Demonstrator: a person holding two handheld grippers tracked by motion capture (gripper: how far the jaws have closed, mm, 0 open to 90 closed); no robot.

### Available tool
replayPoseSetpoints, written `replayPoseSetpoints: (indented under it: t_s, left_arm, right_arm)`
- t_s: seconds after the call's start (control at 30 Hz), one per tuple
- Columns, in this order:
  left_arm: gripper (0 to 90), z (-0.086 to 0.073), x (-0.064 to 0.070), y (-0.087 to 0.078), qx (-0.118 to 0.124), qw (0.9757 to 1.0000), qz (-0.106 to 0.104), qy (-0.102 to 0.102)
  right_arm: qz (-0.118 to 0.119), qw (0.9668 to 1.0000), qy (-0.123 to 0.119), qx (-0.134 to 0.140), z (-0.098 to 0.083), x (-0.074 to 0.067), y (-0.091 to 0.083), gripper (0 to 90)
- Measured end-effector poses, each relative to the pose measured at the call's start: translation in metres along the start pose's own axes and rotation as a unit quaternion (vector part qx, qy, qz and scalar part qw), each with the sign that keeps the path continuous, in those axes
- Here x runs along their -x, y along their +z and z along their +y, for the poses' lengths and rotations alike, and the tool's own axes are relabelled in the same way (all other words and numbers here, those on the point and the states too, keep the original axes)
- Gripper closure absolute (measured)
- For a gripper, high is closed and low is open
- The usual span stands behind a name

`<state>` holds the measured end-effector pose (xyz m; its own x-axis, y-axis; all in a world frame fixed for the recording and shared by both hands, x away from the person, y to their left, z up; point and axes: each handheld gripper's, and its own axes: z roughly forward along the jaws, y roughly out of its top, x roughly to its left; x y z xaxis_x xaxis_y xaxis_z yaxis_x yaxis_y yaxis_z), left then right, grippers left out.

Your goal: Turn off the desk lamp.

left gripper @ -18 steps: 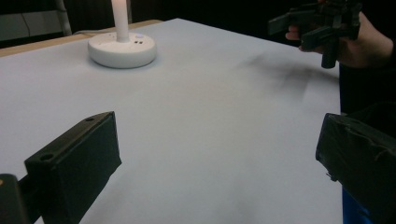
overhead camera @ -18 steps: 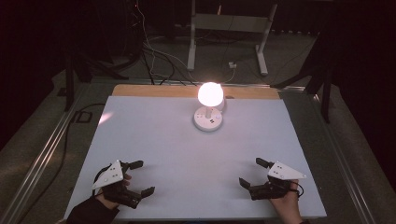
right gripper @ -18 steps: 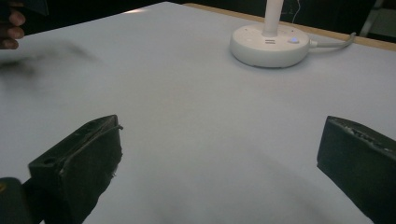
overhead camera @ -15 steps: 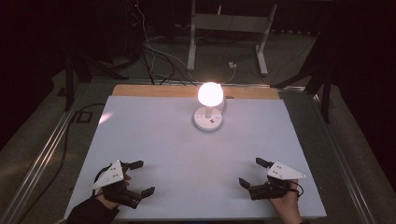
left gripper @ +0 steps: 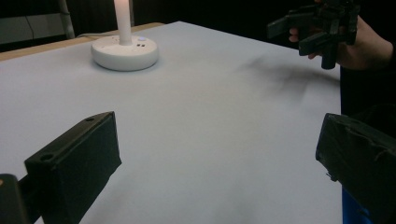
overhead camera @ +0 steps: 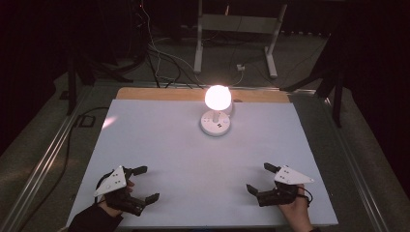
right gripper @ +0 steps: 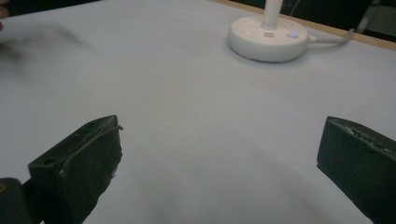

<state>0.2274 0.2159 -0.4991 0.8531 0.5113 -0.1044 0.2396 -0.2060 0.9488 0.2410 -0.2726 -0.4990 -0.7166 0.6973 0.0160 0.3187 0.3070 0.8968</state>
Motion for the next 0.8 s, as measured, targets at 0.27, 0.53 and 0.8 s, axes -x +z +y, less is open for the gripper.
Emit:
replayPoseSetpoints:
  t_s: [0.27, 0.53, 0.8]
  left_arm:
    - [0.5, 0.0, 0.0, -0.001, 0.0, 1.0, 0.002, 0.003]
    - [0.4, 0.0, 0.0, -0.002, 0.004, 1.0, 0.004, 0.001]
    - [0.5, 0.0, 0.001, -0.003, 0.006, 1.0, 0.004, 0.0]
  right_arm:
    - [0.002, 1.0, 0.008, 0.0, 0.004, -0.006, 0.0, 0.0]
    - [0.006, 0.9999, 0.011, 0.002, 0.02, -0.01, -0.001, 0.0]
    - [0.005, 0.9998, 0.019, -0.002, 0.038, -0.008, -0.002, 0.0]
